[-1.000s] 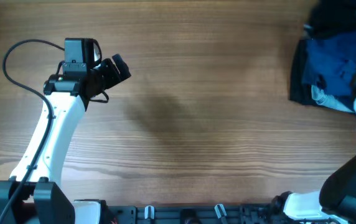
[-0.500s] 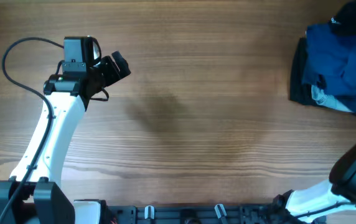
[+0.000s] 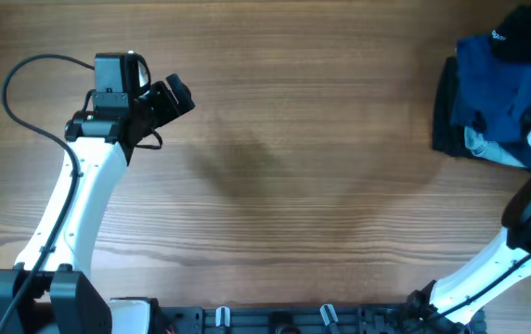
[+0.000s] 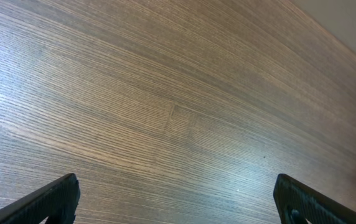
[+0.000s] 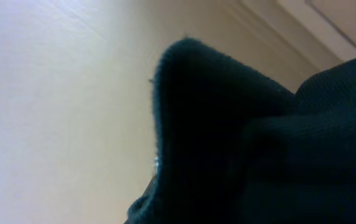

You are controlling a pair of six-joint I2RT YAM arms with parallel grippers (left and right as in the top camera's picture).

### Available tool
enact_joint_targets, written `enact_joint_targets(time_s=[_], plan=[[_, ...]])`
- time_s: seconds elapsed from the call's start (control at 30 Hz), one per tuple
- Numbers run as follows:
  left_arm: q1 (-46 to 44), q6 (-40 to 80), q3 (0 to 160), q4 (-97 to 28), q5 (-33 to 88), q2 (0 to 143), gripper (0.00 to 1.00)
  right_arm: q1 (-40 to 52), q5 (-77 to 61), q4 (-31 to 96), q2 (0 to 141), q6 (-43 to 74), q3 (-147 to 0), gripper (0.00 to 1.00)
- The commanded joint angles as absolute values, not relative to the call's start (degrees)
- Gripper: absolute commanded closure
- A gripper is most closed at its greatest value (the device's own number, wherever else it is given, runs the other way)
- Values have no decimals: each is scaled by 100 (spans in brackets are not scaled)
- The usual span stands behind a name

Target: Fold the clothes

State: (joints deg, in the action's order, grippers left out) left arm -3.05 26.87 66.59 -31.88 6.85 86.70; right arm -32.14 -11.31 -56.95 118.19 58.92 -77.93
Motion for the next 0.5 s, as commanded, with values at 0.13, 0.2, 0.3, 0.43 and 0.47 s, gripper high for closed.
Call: enact_joint_targets(time_s=[0.13,0.2,0.3,0.43,0.47], plan=[[-272,2620,6643,-3127,631,8709,0,-3133,-1662,-5513,11778,5697,-8556,96],[-272,2620,6643,-3087,631,8709,0,-3133,-1686,-5085,11778,5688,-8556,96],[-272,2620,6643,-3083,633,8713,0,-3133,-1857,-4318,11782,5544,-8547,96],[-276,2620,6643,-3085,633,8713,0,-3170,-2150,-3332,11775,5553,-8547,96],[-276,2622,6643,-3085,633,8713,0,-3192,-2228,-3100,11767,5551,-8547,96]])
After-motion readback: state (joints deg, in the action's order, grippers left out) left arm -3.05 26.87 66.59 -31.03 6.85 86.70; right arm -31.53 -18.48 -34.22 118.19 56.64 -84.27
